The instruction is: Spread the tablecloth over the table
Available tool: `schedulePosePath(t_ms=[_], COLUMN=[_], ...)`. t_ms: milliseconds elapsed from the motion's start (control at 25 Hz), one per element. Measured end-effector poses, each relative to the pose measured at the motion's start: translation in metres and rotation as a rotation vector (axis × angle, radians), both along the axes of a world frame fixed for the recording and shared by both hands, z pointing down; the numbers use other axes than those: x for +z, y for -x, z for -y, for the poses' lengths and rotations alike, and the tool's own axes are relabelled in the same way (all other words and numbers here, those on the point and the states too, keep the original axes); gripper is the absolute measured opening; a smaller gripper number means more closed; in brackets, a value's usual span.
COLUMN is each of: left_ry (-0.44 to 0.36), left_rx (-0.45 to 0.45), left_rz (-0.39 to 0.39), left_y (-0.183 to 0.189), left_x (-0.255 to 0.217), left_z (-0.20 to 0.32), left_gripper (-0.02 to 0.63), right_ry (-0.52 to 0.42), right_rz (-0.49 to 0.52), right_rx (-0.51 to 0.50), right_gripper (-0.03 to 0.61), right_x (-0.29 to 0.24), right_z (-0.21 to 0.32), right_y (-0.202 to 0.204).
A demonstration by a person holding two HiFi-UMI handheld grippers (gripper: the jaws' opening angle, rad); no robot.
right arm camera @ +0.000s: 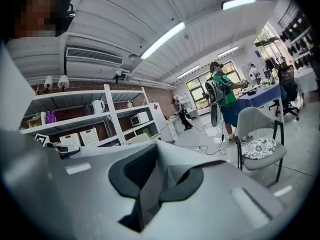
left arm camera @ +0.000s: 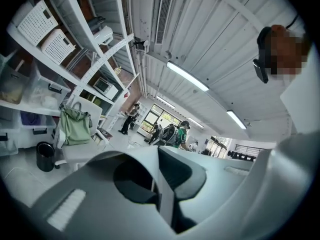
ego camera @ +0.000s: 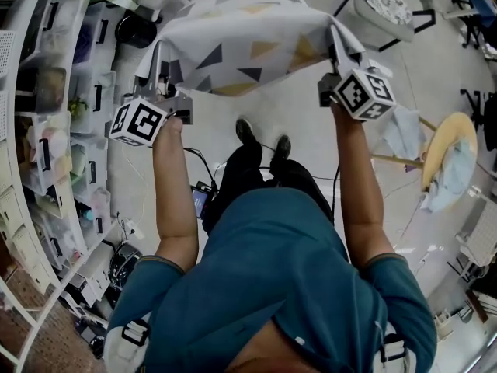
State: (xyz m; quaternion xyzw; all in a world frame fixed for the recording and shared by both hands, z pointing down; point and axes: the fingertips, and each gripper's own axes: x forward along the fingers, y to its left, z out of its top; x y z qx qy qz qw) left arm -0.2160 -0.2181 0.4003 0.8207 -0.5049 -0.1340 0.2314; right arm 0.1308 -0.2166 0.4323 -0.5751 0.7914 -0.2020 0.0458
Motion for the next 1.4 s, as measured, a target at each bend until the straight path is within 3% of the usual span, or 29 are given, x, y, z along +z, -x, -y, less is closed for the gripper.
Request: schedulePosePath(t_ms=[320,560,840,1040,1400], left_ry=[0.077,0.109,0.174,0.235,0.282], left_rx=[-0.022,-0.013,0.015,0.002,-0.013], left_rz=[-0.032,-0.026,-0.003,-0.040,-0.056], left_y=[-0.007,-0.008,-0.043,-0.044,-0.061], left_x=[0.034,0.039,0.082,0.114,0.176], left_z=[-0.035,-0.031,-0.076,-0.091,-0.100], left_gripper=[0.012,0.012,0.015,0.018,0.021], right_ry=[0.036,0.088,0.139,0.177,0.167], right_rz=[0.023,0.071,0.145,0.137,0.025], right_rx=[-0.036,-0.064,-0.074,-0.101,-0.091], right_gripper=[0.032,0.034,0.035,0.035,0.038], right_x=[0.024,0.038,0.088,0.114,0.179], right_z=[-0.015,-0.009,-0.048,-0.052,-0.047], right_y=[-0.009,-0.010,-0.045,-0.047,-0.061])
